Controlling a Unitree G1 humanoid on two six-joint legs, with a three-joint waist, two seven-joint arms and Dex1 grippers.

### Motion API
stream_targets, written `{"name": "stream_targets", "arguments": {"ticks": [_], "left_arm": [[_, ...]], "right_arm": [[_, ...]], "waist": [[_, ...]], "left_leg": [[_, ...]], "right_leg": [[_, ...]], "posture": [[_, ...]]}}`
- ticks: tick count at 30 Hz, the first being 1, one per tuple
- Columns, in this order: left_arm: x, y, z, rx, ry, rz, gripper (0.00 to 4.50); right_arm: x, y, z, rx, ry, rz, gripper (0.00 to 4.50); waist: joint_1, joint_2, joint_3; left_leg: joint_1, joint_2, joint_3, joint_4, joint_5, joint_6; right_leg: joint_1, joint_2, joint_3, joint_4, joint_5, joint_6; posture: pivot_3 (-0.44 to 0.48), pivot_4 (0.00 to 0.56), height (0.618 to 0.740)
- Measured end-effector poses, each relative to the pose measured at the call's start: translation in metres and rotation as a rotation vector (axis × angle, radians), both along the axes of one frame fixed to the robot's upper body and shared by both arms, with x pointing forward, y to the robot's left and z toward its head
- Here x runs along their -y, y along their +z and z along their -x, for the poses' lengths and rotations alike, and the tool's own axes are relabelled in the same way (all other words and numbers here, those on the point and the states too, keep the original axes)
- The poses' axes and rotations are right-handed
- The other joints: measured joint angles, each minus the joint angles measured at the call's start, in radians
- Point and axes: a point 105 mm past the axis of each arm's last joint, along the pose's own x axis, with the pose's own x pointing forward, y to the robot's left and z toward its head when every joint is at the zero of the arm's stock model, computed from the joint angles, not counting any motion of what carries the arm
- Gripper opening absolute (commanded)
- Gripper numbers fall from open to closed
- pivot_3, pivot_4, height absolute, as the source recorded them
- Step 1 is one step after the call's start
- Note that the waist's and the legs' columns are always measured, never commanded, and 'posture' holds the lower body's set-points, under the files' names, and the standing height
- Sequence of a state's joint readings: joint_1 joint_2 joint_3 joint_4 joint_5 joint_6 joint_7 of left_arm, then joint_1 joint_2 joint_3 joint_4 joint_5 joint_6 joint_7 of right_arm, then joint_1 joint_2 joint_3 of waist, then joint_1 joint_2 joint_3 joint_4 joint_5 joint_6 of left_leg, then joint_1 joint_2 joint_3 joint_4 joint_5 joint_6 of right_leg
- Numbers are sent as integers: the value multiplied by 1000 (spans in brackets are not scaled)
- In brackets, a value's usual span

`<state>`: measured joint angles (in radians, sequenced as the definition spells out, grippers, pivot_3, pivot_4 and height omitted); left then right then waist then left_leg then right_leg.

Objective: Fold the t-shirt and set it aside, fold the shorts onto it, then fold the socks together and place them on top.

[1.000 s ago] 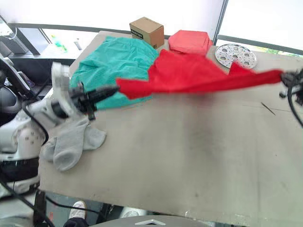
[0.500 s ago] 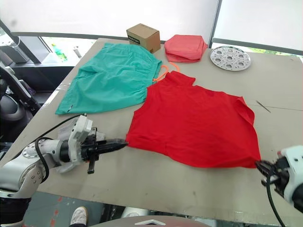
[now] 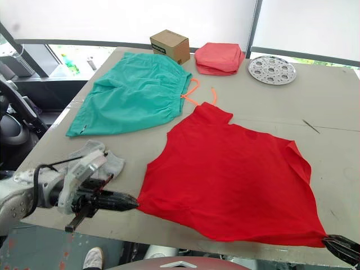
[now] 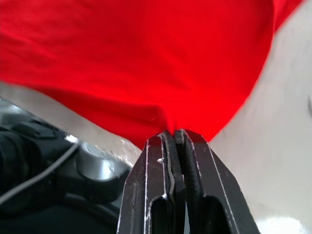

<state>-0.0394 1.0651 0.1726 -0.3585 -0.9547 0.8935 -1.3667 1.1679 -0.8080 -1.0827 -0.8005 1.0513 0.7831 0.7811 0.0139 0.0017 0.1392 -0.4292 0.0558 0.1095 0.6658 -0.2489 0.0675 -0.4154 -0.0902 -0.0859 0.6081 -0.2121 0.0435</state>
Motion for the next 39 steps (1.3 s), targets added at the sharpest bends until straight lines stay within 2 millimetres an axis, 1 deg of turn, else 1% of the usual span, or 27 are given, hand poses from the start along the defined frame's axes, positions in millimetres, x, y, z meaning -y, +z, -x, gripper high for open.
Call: {"name": "stream_targets", "arguments": {"ticks": [1,3,4,5,6,7,8,10,12,15,18,19,20,26,28,29,30,31,33,35,36,37,38,39], "left_arm": [[2,5,-9,35,26,13,0],[8,15,-33,131,94,12,0],[8,14,-38,156,111,-9,0],[8,13,-39,159,114,-12,0],[8,9,-43,168,135,-31,0],[10,4,-50,178,156,-45,0],[11,1,-53,191,161,-71,0],[10,-4,-56,216,166,-107,0],[5,-17,-57,269,169,-171,0],[-2,-26,-56,262,189,-192,0],[-12,-38,-53,260,197,-228,0],[-14,-39,-54,271,197,-233,0],[-15,-39,-55,280,201,-238,0],[-16,-43,-61,321,223,-218,0],[-16,-44,-62,344,222,-218,0],[-16,-45,-63,356,222,-221,0],[-17,-45,-64,359,226,-217,677],[-17,-46,-65,350,234,-214,956],[-21,-49,-65,304,256,-212,1943],[-28,-45,-64,248,287,-182,2741],[-34,-40,-62,202,298,-161,3107],[-39,-35,-60,161,302,-148,3107],[-45,-25,-58,132,306,-126,3107],[-39,-11,-59,129,278,-69,3283]], "right_arm": [[0,4,-9,41,5,6,50],[4,17,-41,173,1,56,50],[4,17,-46,183,-8,69,50],[5,16,-47,182,-10,68,50],[4,14,-52,187,-23,69,50],[3,11,-61,188,-24,78,50],[1,8,-65,180,-15,92,50],[0,0,-66,147,-13,112,50],[3,-15,-62,74,-27,147,50],[10,-18,-60,60,-53,171,50],[22,-27,-56,24,-89,227,50],[23,-28,-57,26,-92,230,50],[23,-28,-59,33,-92,227,50],[20,-35,-61,20,-80,234,50],[19,-39,-61,13,-73,239,50],[18,-40,-63,16,-69,239,50],[17,-41,-63,14,-65,247,636],[18,-43,-63,13,-63,262,901],[23,-43,-62,21,-67,304,1946],[24,-38,-59,51,-82,292,2774],[24,-31,-59,83,-100,256,2853],[24,-21,-60,128,-111,219,2853],[23,-6,-62,195,-120,165,2853],[9,12,-69,292,-73,76,2410]], "waist": [[0,0,0],[0,0,0],[0,-1,0],[0,-1,0],[1,-1,0],[1,-2,-1],[2,-2,-1],[3,-2,-1],[5,-2,-1],[4,-3,-1],[3,-3,-1],[4,-3,-1],[3,-3,-1],[3,-3,-1],[2,-3,-1],[2,-3,-1],[2,-2,-1],[2,-2,-1],[3,-2,-1],[3,-3,-1],[3,-3,-1],[2,-3,-1],[1,-2,-1],[1,-2,-1]], "left_leg": [[0,0,0,0,0,0],[1,-3,0,1,0,0],[2,-4,0,1,0,0],[2,-4,0,1,0,0],[2,-4,0,0,0,1],[0,-4,-1,0,2,4],[-1,-4,-1,-1,2,4],[-1,-4,-1,-1,3,3],[0,-4,-1,-1,3,4],[0,-4,-1,0,2,5],[0,-3,0,4,0,4],[0,-3,0,4,-2,2],[0,-3,0,4,-2,2],[1,-3,0,4,-1,2],[1,-3,0,3,-1,2],[0,-3,0,3,1,6],[0,-3,0,3,1,6],[0,-3,0,3,1,6],[0,-3,0,3,1,6],[0,-2,-1,3,1,6],[0,-2,-1,3,1,6],[0,-1,-1,4,1,6],[2,-1,-1,4,0,5],[3,-2,0,4,-2,1]], "right_leg": [[0,0,0,0,0,0],[0,0,1,0,1,-1],[0,1,1,1,2,-2],[0,1,1,1,2,-2],[0,3,1,2,4,-6],[0,5,1,2,4,-6],[-1,10,1,2,3,-7],[-1,11,2,2,3,-7],[-1,11,2,2,2,-6],[0,11,1,2,2,-6],[0,9,-1,2,0,-2],[0,4,-1,2,0,-2],[0,3,-1,2,0,-2],[0,3,0,3,1,-3],[0,4,0,3,2,-6],[0,5,-1,3,3,-7],[0,9,-1,3,3,-7],[0,10,-1,3,3,-7],[0,11,-2,3,2,-6],[0,11,-3,3,0,-3],[0,11,-3,4,0,-3],[0,11,-3,4,0,-3],[0,11,-3,3,0,-3],[1,10,-2,3,0,-3]], "posture": [[0,150,740],[0,150,740],[0,150,740],[0,150,740],[0,150,740],[0,150,740],[0,150,740],[0,150,740],[0,150,740],[0,150,740],[0,150,740],[0,150,740],[0,150,740],[0,150,740],[0,150,740],[0,150,740],[0,150,740],[0,150,740],[0,150,740],[0,150,740],[0,150,740],[0,150,740],[0,150,740],[0,150,740]]}}
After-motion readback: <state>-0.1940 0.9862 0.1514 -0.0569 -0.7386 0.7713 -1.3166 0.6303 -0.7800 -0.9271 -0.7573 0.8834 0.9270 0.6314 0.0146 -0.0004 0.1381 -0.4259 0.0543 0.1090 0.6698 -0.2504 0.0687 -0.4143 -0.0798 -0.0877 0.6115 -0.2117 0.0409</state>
